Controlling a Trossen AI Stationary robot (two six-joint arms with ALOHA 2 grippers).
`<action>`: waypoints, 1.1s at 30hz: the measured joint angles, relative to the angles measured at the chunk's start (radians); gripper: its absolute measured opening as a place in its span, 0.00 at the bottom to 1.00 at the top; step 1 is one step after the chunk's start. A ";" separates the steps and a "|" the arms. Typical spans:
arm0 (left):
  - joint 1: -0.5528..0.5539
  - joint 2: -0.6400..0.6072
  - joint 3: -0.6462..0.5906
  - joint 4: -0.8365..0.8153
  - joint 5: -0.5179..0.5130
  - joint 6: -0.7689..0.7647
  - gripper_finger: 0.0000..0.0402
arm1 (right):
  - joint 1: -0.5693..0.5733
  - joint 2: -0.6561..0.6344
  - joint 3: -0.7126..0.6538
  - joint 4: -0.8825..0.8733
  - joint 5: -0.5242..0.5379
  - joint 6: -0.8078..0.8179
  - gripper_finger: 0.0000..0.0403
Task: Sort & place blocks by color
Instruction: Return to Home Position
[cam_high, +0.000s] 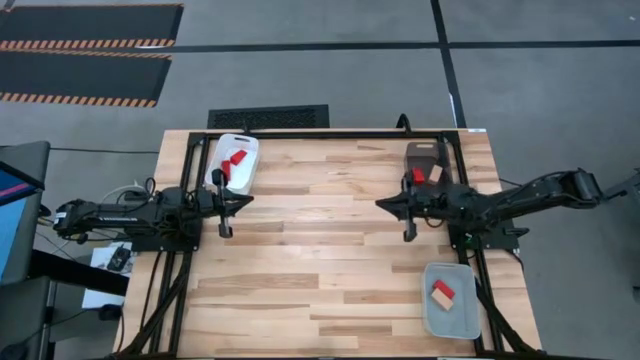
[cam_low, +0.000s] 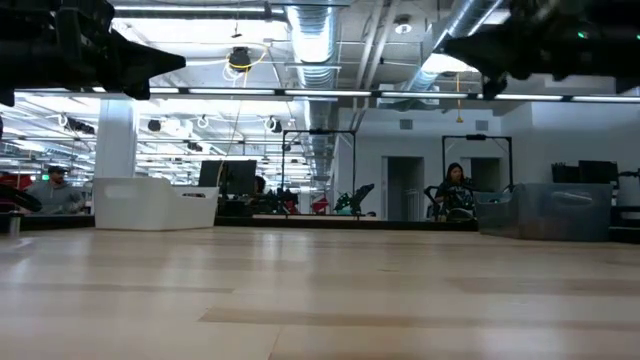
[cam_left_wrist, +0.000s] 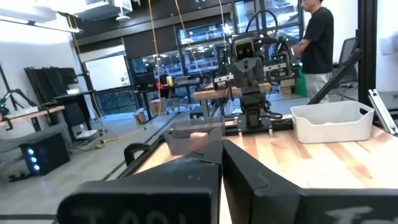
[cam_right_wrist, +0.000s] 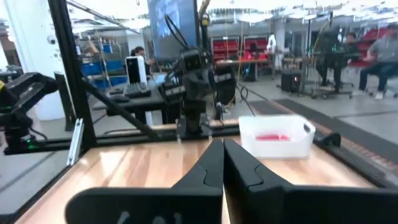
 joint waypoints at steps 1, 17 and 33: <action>0.000 0.000 0.000 0.000 0.000 0.005 0.00 | 0.000 -0.030 -0.020 -0.009 -0.001 0.013 0.04; 0.000 0.000 -0.014 -0.006 -0.014 0.043 0.00 | 0.017 -0.456 -0.140 -0.293 -0.035 0.035 0.03; 0.000 0.000 -0.016 -0.141 0.013 -0.020 0.00 | 0.028 -0.715 -0.187 -0.692 -0.036 0.022 0.07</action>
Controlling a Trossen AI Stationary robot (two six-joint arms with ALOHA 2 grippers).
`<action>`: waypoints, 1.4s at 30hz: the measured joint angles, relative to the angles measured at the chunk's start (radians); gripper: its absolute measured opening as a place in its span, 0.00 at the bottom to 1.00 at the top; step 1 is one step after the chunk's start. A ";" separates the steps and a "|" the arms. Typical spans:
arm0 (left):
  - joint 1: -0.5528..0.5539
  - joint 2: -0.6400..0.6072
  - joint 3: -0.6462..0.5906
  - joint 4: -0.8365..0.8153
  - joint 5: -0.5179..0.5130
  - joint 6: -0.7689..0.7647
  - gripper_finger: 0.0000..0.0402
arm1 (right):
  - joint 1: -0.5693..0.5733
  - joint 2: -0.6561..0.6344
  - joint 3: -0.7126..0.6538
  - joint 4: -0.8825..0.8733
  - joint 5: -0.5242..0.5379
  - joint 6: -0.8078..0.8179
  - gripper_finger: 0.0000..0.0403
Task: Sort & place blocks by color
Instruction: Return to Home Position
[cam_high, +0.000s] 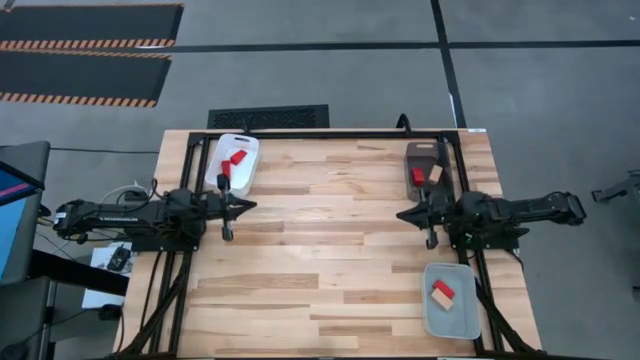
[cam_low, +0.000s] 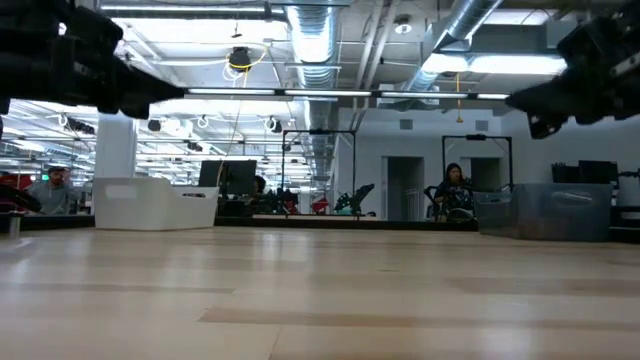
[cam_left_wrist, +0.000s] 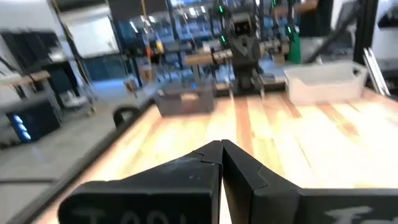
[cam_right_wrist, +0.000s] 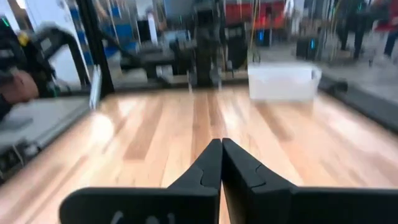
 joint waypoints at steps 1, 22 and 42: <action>0.000 0.000 0.000 -0.020 0.006 -0.006 0.00 | -0.002 0.000 0.000 -0.020 0.000 0.008 0.07; -0.001 -0.116 -0.002 -0.166 0.075 -0.030 0.00 | -0.001 0.000 0.000 -0.040 0.001 -0.034 0.09; -0.001 -0.202 -0.001 -0.226 0.063 -0.040 0.00 | -0.001 0.002 -0.001 -0.041 0.001 -0.026 0.09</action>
